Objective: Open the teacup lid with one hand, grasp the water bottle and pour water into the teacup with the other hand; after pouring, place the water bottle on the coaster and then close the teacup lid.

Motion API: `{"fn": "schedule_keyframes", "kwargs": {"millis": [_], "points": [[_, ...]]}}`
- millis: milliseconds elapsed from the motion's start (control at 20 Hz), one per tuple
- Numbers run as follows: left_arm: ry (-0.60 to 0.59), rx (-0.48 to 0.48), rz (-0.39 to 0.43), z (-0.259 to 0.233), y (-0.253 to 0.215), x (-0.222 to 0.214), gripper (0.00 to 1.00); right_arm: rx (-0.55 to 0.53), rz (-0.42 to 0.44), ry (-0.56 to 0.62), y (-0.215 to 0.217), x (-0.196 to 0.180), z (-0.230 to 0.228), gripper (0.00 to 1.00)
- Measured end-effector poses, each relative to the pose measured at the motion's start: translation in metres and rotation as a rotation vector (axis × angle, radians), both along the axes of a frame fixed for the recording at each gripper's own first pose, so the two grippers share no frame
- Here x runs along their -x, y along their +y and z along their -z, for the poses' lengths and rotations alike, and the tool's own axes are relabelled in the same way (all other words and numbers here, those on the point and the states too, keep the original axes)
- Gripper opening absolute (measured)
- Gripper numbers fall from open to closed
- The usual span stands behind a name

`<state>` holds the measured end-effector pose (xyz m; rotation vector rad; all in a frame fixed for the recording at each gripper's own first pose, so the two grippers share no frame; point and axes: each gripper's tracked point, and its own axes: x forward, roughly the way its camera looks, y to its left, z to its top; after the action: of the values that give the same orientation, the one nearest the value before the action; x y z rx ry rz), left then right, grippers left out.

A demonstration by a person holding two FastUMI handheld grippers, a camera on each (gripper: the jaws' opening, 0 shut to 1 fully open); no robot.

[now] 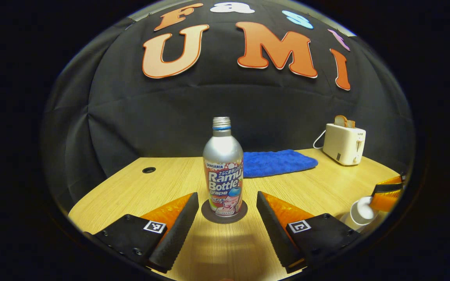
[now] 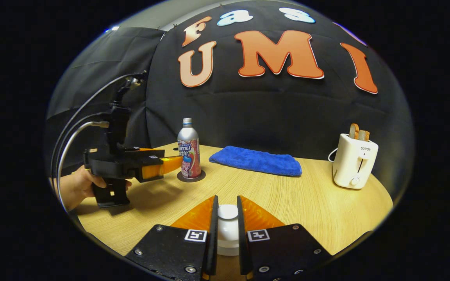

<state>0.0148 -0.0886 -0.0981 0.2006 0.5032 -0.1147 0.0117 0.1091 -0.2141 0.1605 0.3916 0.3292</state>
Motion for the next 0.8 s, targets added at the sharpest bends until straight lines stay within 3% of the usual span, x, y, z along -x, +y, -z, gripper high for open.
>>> {"fn": "schedule_keyframes", "kwargs": {"millis": [50, 450, 550, 700, 800], "points": [[-0.009, 0.005, 0.000, -0.004, -0.001, 0.002, 0.94, 0.015, 0.004, -0.001, -0.001, 0.000, 0.003, 0.23], [-0.050, 0.020, -0.009, -0.018, 0.000, 0.012, 0.98, 0.043, 0.014, 0.004, -0.002, 0.002, 0.013, 0.27], [-0.072, 0.023, -0.012, -0.024, 0.000, 0.012, 0.94, 0.065, 0.035, -0.008, -0.007, 0.001, 0.010, 0.32], [-0.121, 0.026, -0.021, -0.040, 0.001, 0.013, 0.98, 0.090, 0.071, -0.055, -0.017, 0.000, -0.007, 0.50], [-0.164, 0.023, -0.029, -0.053, 0.002, 0.012, 0.94, 0.085, 0.098, -0.095, -0.024, 0.000, -0.023, 0.55]]}}
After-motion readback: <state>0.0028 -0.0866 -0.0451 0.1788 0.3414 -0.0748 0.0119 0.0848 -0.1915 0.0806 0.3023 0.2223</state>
